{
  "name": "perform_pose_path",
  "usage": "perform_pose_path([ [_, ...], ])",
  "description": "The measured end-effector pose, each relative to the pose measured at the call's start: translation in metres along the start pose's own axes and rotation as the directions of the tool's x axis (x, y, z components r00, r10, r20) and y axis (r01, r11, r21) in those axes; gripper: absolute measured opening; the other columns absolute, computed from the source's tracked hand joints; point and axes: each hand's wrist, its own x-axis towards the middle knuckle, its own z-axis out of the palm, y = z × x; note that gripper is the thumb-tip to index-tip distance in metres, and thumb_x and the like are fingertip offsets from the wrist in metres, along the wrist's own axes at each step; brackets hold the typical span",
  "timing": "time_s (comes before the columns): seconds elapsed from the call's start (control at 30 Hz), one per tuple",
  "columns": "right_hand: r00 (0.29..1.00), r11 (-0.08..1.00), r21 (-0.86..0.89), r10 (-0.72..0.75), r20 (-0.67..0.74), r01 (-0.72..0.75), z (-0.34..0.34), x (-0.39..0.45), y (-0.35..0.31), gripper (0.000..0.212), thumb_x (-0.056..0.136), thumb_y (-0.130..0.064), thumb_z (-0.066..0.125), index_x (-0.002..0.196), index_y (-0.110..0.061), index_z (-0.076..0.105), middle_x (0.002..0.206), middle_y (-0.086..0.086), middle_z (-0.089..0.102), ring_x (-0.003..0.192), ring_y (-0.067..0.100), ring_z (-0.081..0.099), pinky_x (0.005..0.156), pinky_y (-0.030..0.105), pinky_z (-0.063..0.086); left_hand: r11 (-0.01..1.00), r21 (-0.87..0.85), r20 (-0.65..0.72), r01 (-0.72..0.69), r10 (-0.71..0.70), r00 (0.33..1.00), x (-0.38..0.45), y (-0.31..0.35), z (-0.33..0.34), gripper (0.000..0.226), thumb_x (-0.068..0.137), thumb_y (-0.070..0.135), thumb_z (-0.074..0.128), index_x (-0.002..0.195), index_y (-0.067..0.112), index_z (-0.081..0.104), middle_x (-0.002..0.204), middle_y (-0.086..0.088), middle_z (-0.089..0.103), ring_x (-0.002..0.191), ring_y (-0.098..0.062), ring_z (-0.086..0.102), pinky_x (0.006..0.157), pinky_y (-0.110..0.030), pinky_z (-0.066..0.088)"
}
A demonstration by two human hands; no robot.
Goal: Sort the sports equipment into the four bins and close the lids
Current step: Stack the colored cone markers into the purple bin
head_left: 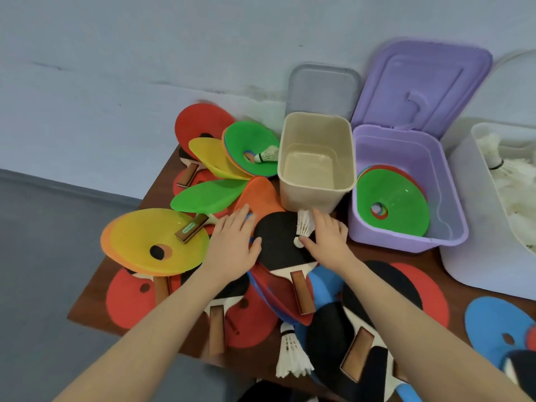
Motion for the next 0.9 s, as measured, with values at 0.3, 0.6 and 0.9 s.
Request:
perform_pose_path([
  [0.3,0.966,0.994,0.098,-0.028,-0.256,0.055,-0.005,-0.024,0.006,0.006,0.085,-0.015,0.063,0.091,-0.012,0.061,0.09,0.003,0.053,0.091,0.025,0.051,0.076,0.028,0.017,0.994,-0.111,-0.084,0.005,-0.014,0.996,-0.007,0.003,0.002,0.052,0.086,0.038,0.036,0.121,0.007,0.06,0.127,-0.013,0.058,0.115,-0.03,0.055,0.095,-0.042,0.043],
  [0.6,0.908,0.957,0.251,-0.028,-0.418,0.145,-0.024,-0.092,0.014,0.004,0.081,-0.017,0.061,0.082,-0.02,0.058,0.086,-0.009,0.053,0.083,0.017,0.054,0.073,0.025,0.017,0.97,-0.243,-0.163,-0.008,-0.032,0.986,-0.061,0.046,-0.003,0.052,0.087,0.041,0.035,0.125,0.012,0.055,0.128,-0.007,0.053,0.118,-0.026,0.048,0.093,-0.041,0.038],
  [0.9,0.908,0.945,0.291,-0.013,-0.419,0.148,-0.022,-0.179,0.039,0.009,0.083,-0.009,0.064,0.082,-0.016,0.058,0.091,-0.005,0.056,0.09,0.015,0.049,0.081,0.029,0.022,0.911,-0.387,-0.228,0.141,-0.242,0.943,-0.158,0.109,0.031,0.039,0.087,0.032,0.057,0.12,0.012,0.051,0.125,-0.008,0.05,0.113,-0.025,0.045,0.09,-0.032,0.035],
])
